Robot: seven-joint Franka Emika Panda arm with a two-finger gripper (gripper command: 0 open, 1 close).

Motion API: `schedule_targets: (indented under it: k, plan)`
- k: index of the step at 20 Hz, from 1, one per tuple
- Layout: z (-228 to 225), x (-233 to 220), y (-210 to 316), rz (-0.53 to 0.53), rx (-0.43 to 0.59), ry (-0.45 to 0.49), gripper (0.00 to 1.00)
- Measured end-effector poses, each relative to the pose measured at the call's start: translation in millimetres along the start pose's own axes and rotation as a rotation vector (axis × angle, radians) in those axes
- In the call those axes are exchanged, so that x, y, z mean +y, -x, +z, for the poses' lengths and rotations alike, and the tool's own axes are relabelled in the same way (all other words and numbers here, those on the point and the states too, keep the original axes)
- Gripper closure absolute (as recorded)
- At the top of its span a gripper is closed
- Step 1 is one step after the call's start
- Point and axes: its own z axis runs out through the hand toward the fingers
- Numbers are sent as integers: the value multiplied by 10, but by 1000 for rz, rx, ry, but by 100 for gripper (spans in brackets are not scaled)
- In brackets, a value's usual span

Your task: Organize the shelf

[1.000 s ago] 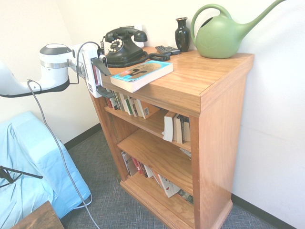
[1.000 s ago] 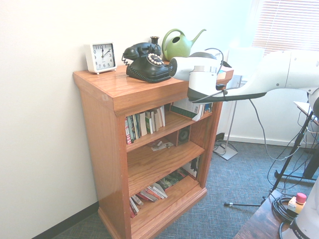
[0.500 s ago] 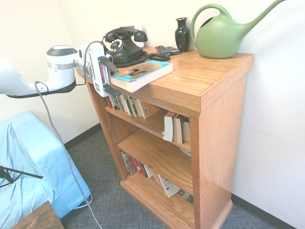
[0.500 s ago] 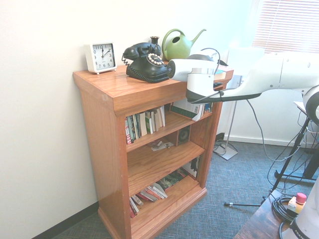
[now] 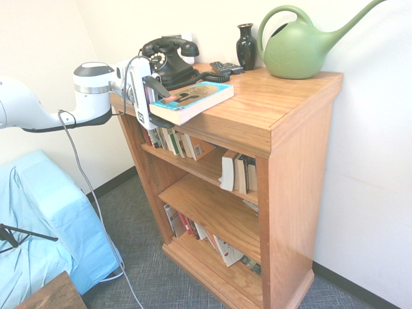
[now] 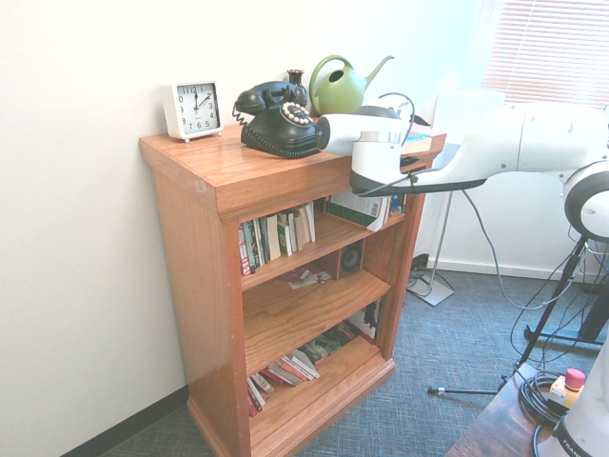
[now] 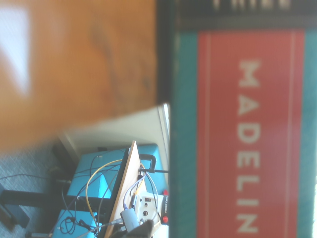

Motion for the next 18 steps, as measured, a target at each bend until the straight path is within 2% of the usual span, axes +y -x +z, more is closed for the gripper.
schedule_targets:
  k: [2,3,18]
  plan:
    - [-12,-12,-14,3,-1,-2,0]
    - [-13,-18,-18,3,-1,-3,100]
    - [60,24,-84,15,-12,6,100]
